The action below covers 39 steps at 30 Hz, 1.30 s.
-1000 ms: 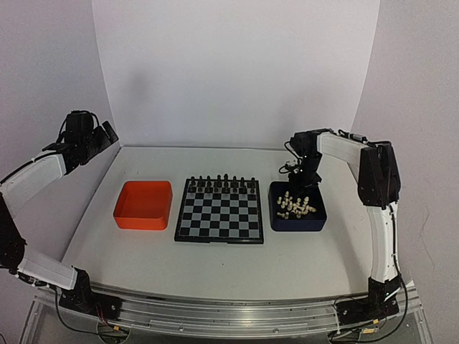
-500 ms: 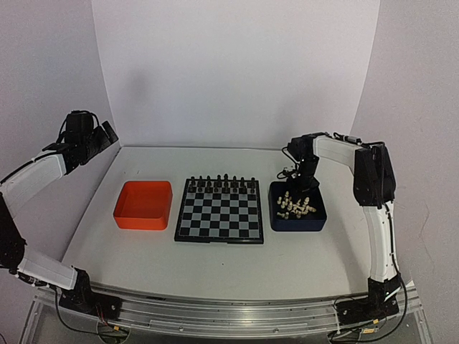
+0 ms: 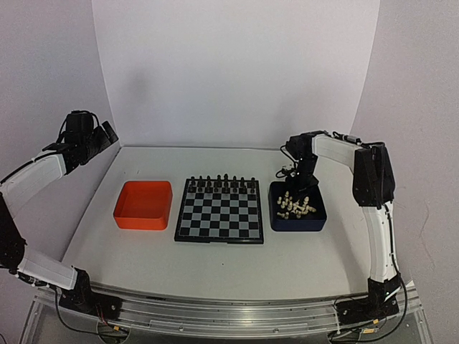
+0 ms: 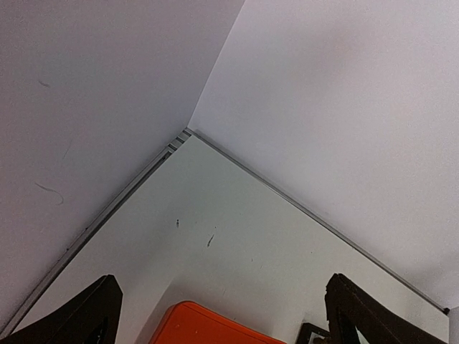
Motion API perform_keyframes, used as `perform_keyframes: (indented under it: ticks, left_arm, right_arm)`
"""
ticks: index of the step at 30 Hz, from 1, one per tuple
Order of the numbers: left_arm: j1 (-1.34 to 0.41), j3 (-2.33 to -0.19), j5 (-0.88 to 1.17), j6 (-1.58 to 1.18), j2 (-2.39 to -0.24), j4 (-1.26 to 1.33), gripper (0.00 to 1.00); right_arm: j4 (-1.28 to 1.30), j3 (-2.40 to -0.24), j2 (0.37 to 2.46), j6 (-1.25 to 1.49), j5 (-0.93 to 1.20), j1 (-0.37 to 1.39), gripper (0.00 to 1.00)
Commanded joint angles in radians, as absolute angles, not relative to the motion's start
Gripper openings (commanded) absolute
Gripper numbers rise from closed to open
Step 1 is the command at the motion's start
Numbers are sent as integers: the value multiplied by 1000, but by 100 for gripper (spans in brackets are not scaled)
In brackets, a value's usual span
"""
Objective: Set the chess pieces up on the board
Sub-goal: Pick up the chess piece from the storage box, then place the chess piece on the chessboard.
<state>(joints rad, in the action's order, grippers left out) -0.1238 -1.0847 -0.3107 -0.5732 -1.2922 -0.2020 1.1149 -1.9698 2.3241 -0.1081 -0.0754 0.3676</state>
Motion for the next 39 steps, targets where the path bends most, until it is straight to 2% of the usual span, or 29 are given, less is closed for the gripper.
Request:
perform_keyframes:
  ticks: [1, 9, 14, 18, 22, 26, 39]
  left_arm:
    - [-124, -1095, -318, -561, -1277, -196, 100]
    - [-123, -1074, -293, -566, -1258, -190, 100]
    - [-124, -1076, -270, -575, -1272, -188, 100]
    - [-123, -1089, -254, -575, -1285, -198, 100]
    - [-124, -1081, -244, -574, -1281, -199, 100]
    - [-124, -1073, -242, -576, -1278, -202, 100]
    - [-124, -1068, -248, -569, -1273, -216, 100]
  right_arm:
    - [1135, -2023, 2259, -107, -133, 388, 6]
    - [1143, -1962, 2104, -65, -189, 475, 6]
    - [1157, -1931, 2061, -20, -113, 597, 6]
    - [1172, -1944, 2088, -17, -97, 713, 5]
    - [1175, -1970, 2140, -8, -11, 770, 5]
    - [1175, -1995, 2190, -28, -36, 816, 5]
    - [1175, -2008, 2285, -22, -22, 831, 5]
